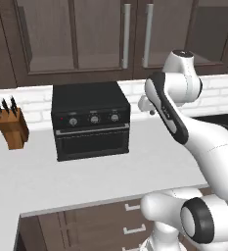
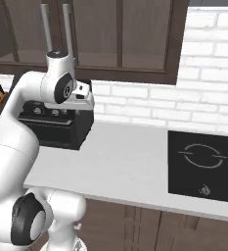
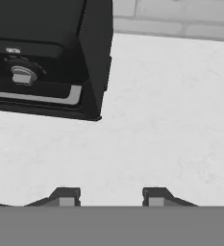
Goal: Take a straw from the drawer in front and place it inside the glass cup on the dining counter.
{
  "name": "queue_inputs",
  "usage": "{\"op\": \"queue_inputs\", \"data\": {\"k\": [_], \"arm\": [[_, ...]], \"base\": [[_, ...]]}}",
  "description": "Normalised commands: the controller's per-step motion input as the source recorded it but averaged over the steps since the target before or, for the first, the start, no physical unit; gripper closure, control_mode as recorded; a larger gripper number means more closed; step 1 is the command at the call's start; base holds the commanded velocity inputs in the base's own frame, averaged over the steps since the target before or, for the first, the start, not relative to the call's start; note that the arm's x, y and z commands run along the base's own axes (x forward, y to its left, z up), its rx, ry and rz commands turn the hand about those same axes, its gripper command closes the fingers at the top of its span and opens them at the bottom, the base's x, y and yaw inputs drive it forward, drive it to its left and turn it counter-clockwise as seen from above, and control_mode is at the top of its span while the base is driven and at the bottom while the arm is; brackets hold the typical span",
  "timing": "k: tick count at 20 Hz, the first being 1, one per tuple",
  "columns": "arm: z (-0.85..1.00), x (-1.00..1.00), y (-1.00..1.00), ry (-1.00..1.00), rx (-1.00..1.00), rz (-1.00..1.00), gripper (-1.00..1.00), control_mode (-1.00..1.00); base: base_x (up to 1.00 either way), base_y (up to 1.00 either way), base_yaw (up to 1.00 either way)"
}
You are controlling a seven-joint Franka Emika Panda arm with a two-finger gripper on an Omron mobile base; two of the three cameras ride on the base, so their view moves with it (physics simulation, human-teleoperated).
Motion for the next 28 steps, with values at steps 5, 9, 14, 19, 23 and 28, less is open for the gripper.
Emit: {"op": "queue_inputs", "data": {"k": [5,9,14,19,23,28], "arm": [[0.0,0.0,0.0,0.0,0.0,0.0,-1.0,1.0],[0.0,0.0,0.0,0.0,0.0,0.0,-1.0,1.0],[0.0,0.0,0.0,0.0,0.0,0.0,-1.0,1.0],[0.0,0.0,0.0,0.0,0.0,0.0,-1.0,1.0],[0.0,0.0,0.0,0.0,0.0,0.0,-1.0,1.0],[0.0,0.0,0.0,0.0,0.0,0.0,-1.0,1.0]], "base": [[-0.22,0.01,0.0],[-0.86,0.0,0.01],[-0.79,-0.23,0.23],[-0.14,-0.54,0.54],[-0.06,-0.81,0.61],[-0.26,-0.99,0.53]]}}
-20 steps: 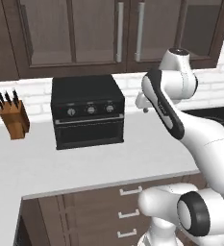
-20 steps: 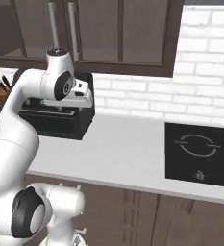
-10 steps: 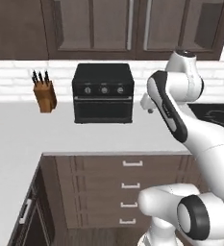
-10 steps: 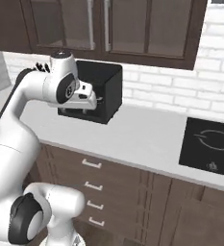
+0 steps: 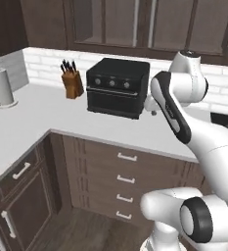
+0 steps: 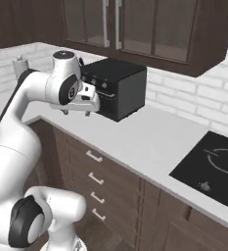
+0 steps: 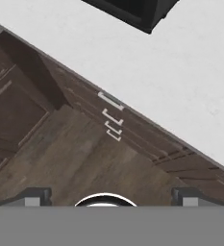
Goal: Take a straw from the drawer in front and place it inside the glass cup on the dining counter.
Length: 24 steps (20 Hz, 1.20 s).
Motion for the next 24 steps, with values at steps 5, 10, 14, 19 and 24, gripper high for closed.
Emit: {"op": "queue_inputs", "data": {"k": [5,10,14,19,24], "arm": [[0.0,0.0,0.0,0.0,0.0,0.0,-1.0,1.0],[0.0,0.0,0.0,0.0,0.0,0.0,-1.0,1.0],[0.0,0.0,0.0,0.0,0.0,0.0,-1.0,1.0],[0.0,0.0,0.0,0.0,0.0,0.0,-1.0,1.0],[0.0,0.0,0.0,0.0,0.0,0.0,-1.0,1.0]], "base": [[-0.17,-0.96,0.49],[-0.03,-0.85,0.51],[-0.01,-0.8,0.51],[0.0,-0.73,0.45],[-0.18,-0.57,0.33]]}}
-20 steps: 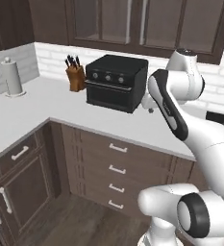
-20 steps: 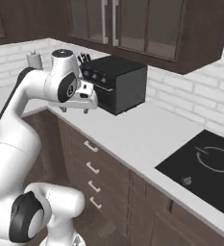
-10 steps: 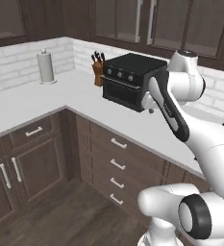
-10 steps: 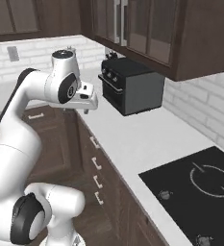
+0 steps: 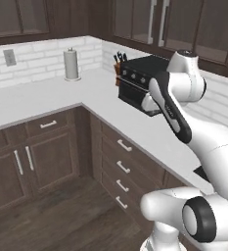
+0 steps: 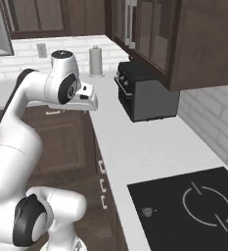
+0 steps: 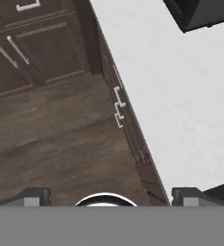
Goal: Take a straw from the drawer in front and place it inside the glass cup on the dining counter.
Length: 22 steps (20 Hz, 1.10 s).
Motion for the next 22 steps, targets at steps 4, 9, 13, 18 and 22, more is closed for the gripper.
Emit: {"op": "queue_inputs", "data": {"k": [4,9,13,18,22], "arm": [[-0.01,-0.03,-0.08,0.0,0.0,0.06,-1.0,-1.0],[0.0,-0.13,0.12,-0.02,-0.01,0.23,-1.0,-1.0],[-0.01,0.0,0.7,-0.02,-0.14,0.12,-1.0,-1.0],[-0.28,0.16,0.76,0.0,-0.29,0.01,-1.0,-1.0],[-0.57,0.32,0.59,0.0,-0.36,0.0,-1.0,-1.0]], "base": [[-0.16,-0.36,0.2],[0.0,0.0,0.0],[0.0,0.0,0.0],[0.0,0.0,0.0],[0.0,0.0,0.0]]}}
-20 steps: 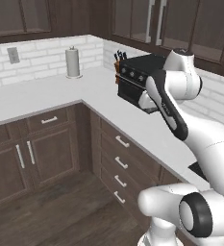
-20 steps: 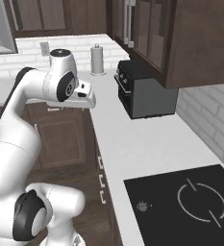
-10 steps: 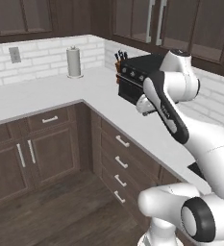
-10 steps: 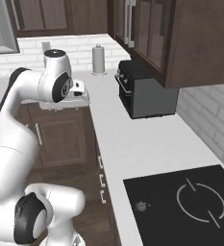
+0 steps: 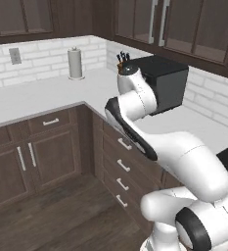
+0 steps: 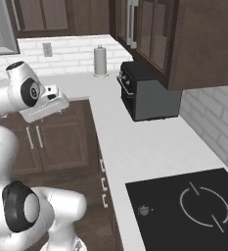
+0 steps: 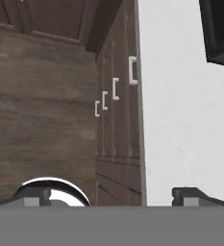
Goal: Take a straw from the drawer in front and place it inside the glass cup on the dining counter.
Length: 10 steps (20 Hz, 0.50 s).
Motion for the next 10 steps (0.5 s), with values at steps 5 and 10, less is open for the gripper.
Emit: {"op": "queue_inputs", "data": {"k": [5,10], "arm": [[-0.69,0.29,0.36,0.0,-0.39,0.0,-1.0,-1.0],[-0.79,0.39,0.1,0.0,-0.4,0.0,-1.0,-1.0]], "base": [[0.0,0.0,0.0],[0.0,0.0,0.0]]}}
